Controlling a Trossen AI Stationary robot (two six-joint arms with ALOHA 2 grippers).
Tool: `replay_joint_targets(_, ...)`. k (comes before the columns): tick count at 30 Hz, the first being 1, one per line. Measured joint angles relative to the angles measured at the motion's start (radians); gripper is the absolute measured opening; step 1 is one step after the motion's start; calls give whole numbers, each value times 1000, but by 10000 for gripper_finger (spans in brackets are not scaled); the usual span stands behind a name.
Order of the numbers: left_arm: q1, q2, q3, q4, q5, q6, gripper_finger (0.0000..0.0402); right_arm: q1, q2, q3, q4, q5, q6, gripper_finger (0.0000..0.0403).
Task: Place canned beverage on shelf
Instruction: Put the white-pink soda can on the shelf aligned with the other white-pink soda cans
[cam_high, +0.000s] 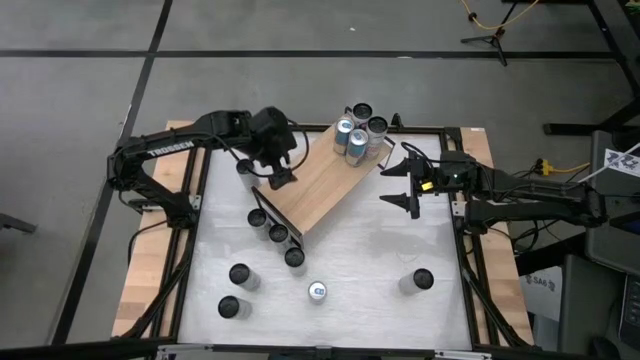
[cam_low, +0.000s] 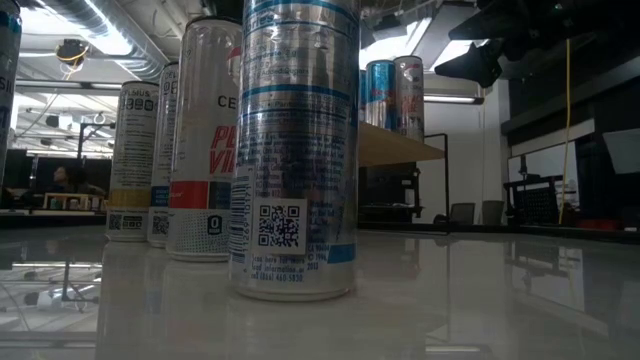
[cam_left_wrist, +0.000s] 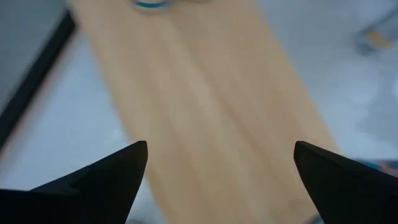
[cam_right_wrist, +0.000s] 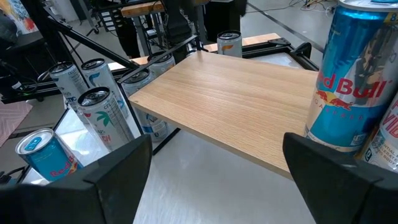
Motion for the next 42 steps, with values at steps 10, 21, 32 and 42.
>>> replay_joint_targets(10, -131, 0, 0, 19, 106, -101, 397, 0, 0, 0, 0, 0, 0, 356)
replay_joint_targets(21, -408, 1, 0, 93, -68, -93, 397, 0, 0, 0, 0, 0, 0, 356)
replay_joint_targets(32, -649, 24, 0, 88, -354, -259, 397, 0, 0, 0, 0, 0, 0, 356)
replay_joint_targets(42, -757, 149, 0, 87, -402, -285, 397, 0, 0, 0, -6, 0, 0, 356)
